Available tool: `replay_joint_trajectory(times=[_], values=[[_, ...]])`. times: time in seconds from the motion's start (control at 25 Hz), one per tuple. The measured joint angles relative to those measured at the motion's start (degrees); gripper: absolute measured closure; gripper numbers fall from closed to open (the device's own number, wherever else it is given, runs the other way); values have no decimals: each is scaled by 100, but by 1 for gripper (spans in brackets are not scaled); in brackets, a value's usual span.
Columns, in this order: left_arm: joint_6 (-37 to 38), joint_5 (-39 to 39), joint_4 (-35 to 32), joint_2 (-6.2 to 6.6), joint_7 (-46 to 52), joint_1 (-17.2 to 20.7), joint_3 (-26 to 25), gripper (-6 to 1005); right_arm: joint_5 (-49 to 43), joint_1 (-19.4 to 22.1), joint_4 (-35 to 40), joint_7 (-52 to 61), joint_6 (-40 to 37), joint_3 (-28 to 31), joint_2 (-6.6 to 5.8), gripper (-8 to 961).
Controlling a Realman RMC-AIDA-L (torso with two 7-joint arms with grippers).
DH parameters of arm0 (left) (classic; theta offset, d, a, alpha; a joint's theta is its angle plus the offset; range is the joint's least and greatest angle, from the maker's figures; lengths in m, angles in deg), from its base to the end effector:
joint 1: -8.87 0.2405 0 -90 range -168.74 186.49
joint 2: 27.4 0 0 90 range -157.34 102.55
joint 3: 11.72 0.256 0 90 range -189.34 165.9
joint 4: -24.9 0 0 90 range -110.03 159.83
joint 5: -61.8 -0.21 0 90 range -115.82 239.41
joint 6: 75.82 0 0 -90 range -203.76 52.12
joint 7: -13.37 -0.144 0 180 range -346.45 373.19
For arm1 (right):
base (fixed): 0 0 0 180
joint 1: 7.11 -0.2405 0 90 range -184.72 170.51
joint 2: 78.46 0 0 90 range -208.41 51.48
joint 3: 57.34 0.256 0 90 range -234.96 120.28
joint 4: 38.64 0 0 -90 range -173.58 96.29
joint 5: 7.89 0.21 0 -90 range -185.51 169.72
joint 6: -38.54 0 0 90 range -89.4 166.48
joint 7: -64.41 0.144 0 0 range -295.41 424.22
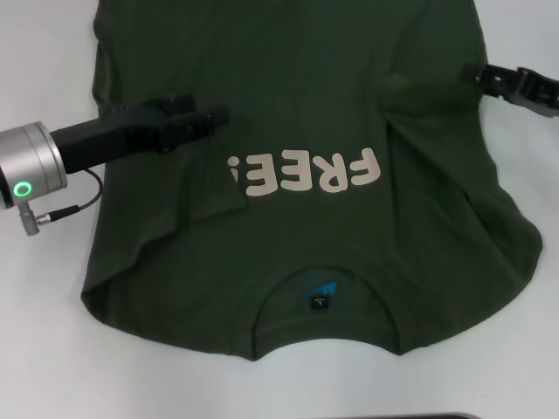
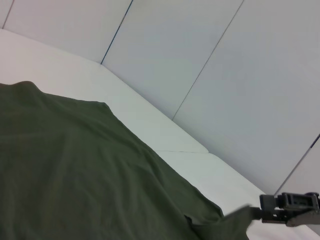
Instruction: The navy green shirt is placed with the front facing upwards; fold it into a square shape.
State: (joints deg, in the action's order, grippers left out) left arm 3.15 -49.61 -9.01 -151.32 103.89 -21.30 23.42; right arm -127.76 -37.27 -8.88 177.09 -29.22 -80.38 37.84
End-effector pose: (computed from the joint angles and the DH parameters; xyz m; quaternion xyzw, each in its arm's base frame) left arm -0.2646 0.3380 -0.0304 -0.8607 -0.3770 -0.2999 0.1647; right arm 0.3427 0.3555 0.0310 -0.7126 0.5865 0.2812 0.2628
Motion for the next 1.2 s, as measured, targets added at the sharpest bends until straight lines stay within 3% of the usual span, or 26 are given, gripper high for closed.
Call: replay_joint_trajectory(times=[0.32, 1.2], values=[[0, 6, 10, 0, 0, 0, 17, 203, -14, 242, 3, 1, -32, -12, -66, 226], [38, 5, 8, 0, -51, -7, 15, 203, -591, 33, 54, 1195, 29, -396, -152, 233]])
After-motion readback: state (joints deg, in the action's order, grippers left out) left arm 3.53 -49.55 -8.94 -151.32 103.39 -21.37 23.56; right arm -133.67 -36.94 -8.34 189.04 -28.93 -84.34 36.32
